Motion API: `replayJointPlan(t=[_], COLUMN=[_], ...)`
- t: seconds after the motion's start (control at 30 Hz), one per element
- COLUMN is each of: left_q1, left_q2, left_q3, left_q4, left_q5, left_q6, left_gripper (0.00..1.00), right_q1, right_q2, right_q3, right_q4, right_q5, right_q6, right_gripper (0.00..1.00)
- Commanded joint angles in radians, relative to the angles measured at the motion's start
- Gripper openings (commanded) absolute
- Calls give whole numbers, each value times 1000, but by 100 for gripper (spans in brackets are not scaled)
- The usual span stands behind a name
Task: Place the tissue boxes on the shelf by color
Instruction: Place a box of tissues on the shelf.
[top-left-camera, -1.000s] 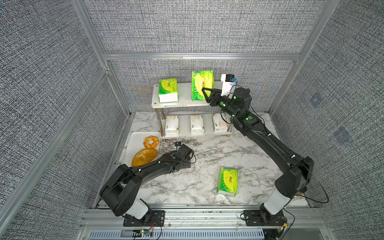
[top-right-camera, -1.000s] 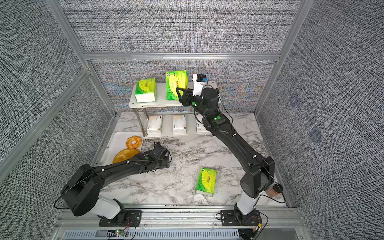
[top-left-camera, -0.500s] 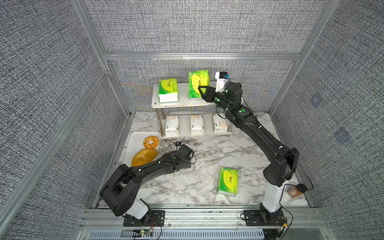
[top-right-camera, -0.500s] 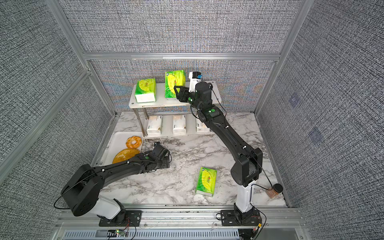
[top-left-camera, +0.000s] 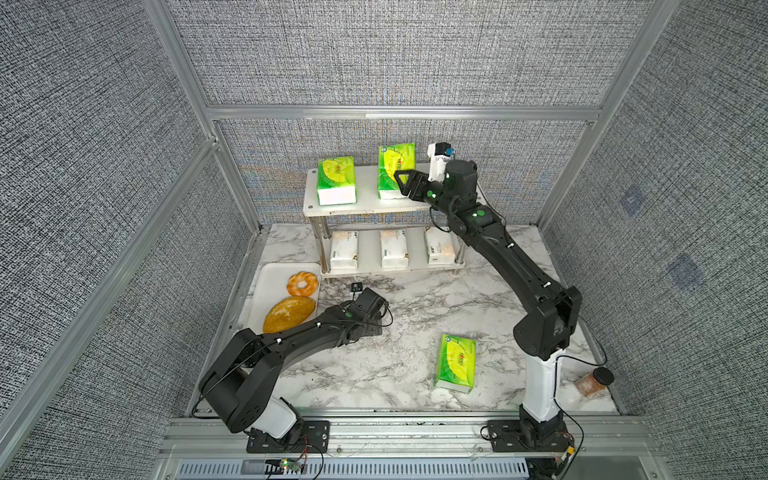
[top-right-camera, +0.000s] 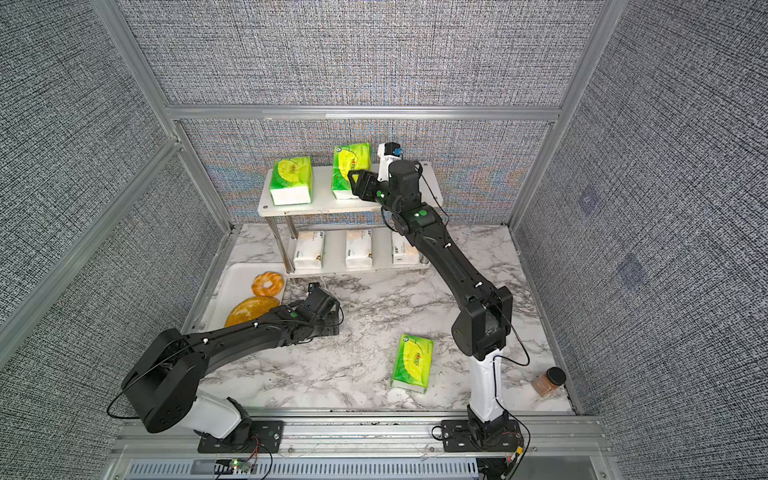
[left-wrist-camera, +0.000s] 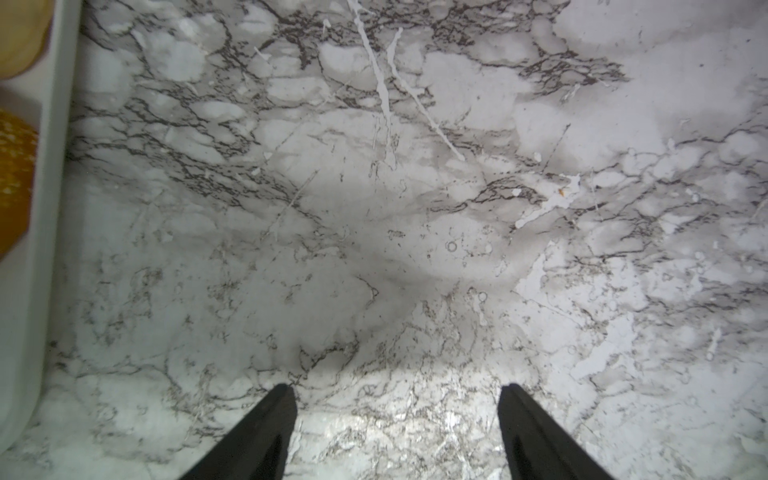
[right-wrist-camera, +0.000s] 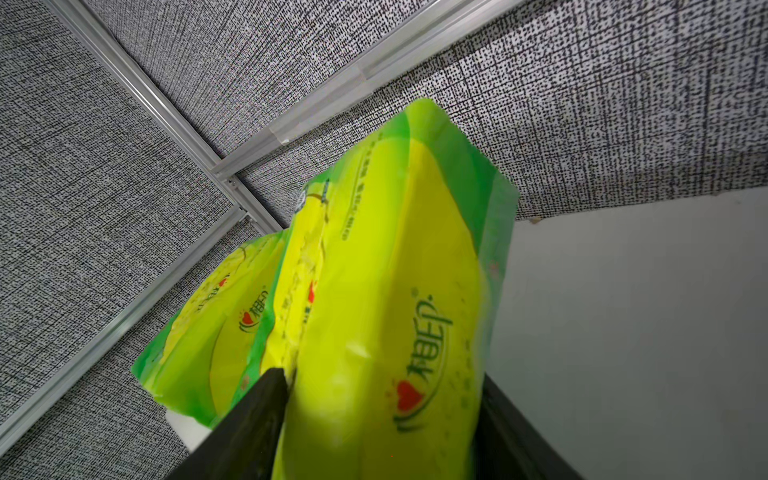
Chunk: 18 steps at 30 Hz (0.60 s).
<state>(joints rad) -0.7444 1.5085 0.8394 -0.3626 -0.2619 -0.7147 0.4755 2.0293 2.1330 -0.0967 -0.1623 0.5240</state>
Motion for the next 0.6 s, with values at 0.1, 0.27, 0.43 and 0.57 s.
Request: replayJointPlan(t=[0.1,0.27,0.43,0.57], left_q1=[-1,-1,-1,-1], left_q2=[0,2,7,7], left_q3=[10,11,5,3], left_q4=[-10,-9,-5,-2], left_q5=[-7,-7,-7,-8], left_q6=[6,6,4,3], left_gripper=[82,82,81,81], right_q1=[0,-1,-2,-3], right_q2=[17,33,23,19], right_q3=[16,37,1,-10], right_q4=[-19,-34,-3,11], right_q5=[11,29,38,38], right_q6=[-33,-66,-76,-78], right_gripper=[76,80,75,71])
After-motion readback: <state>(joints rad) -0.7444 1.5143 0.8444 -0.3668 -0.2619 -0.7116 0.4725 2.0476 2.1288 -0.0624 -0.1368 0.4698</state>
